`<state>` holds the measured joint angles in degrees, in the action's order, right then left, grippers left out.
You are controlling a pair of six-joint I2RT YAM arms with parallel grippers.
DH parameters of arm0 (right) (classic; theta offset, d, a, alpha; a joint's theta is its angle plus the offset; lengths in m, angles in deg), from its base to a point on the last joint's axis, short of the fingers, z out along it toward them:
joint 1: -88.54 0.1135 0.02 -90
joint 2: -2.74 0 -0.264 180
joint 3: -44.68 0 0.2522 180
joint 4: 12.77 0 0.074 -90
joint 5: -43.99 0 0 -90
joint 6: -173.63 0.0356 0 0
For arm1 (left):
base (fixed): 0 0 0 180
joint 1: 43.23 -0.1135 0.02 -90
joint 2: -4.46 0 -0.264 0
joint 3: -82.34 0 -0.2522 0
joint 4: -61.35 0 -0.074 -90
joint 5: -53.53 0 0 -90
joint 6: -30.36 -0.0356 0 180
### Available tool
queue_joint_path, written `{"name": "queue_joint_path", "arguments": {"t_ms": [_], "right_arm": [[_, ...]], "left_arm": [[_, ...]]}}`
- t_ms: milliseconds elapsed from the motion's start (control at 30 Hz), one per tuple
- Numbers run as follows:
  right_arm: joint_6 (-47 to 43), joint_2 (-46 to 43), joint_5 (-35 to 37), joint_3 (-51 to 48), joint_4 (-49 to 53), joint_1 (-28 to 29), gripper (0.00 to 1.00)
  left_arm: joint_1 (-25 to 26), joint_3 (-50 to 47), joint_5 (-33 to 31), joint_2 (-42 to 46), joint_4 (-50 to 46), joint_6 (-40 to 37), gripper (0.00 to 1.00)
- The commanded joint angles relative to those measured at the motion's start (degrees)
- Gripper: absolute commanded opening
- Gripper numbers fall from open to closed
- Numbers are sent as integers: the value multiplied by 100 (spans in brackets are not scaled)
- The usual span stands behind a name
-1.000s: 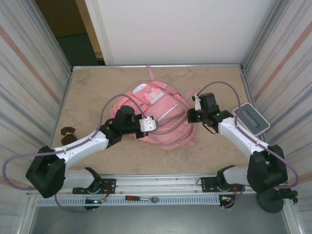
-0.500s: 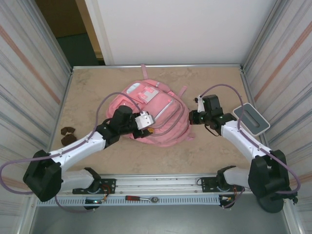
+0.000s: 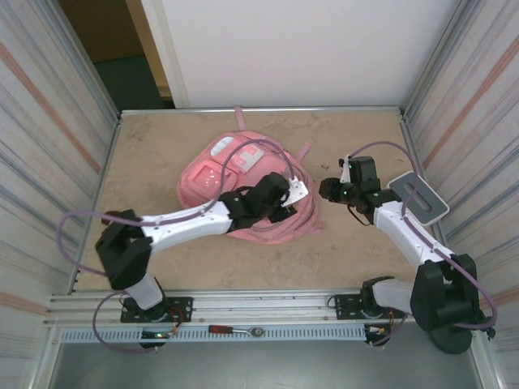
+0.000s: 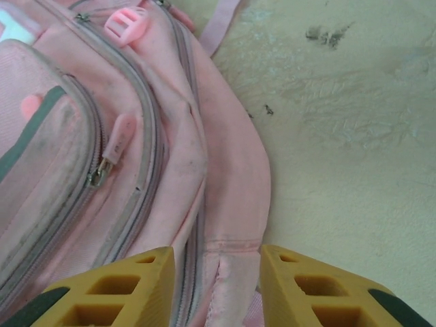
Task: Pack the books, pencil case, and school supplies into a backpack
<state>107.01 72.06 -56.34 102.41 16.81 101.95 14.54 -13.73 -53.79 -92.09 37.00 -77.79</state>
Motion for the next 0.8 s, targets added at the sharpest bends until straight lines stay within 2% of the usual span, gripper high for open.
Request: {"name": "queue_joint_path", "arguments": {"t_ms": [0, 100, 200, 267, 333, 467, 600, 700, 767], "right_arm": [[80, -193, 30, -165, 44, -79, 37], [-1, -348, 49, -260, 58, -177, 38], [-247, -517, 7, -330, -84, -220, 38], [-444, -659, -130, -465, -416, -216, 40], [-618, -775, -396, -592, -821, -213, 41], [-1145, -760, -1083, -635, -1333, -85, 44], [-2081, -523, -1489, -388, -1291, 359, 46], [-2979, -322, -1888, -178, -1191, 857, 50], [-3473, -162, -1868, -72, -1162, 1203, 50]], "left_arm": [[-29, 506, -683, -439, -440, -126, 64], [-118, 705, -740, -758, -459, -261, 52], [-313, 681, -577, -777, -444, -285, 31], [-485, 451, 0, -545, -318, -423, 15], [-659, 75, 815, -201, -111, -664, 7], [-1019, -1070, 2677, 857, 662, -1217, 3], [-1918, -2003, 4403, 1802, 1283, -1269, 1], [-2461, -2284, 5060, 2194, 1236, -1339, 1], [-2678, -2382, 5326, 2341, 1183, -1395, 1]]}}
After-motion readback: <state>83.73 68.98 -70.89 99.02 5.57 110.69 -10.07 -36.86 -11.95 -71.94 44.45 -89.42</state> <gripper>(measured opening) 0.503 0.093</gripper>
